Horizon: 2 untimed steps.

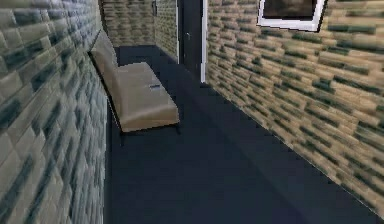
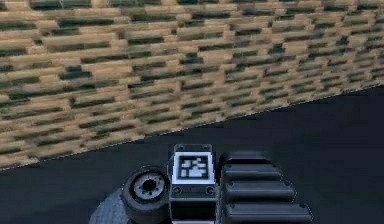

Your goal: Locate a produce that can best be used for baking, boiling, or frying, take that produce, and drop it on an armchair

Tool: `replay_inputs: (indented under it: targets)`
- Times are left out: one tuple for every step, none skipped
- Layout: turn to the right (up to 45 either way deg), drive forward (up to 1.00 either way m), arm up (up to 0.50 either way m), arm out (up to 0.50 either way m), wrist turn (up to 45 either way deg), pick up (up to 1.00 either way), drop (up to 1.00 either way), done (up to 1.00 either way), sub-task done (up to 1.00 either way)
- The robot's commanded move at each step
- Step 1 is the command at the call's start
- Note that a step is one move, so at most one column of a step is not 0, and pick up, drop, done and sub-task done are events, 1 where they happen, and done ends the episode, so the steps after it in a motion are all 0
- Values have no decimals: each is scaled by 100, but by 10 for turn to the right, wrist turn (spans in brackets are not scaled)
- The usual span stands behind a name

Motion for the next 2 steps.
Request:
replay_inputs:
  targets:
    - [0, 100, 0, 0, 0, 0, 0, 0, 0]
    - [30, 0, 0, 0, 0, 0, 0, 0, 0]
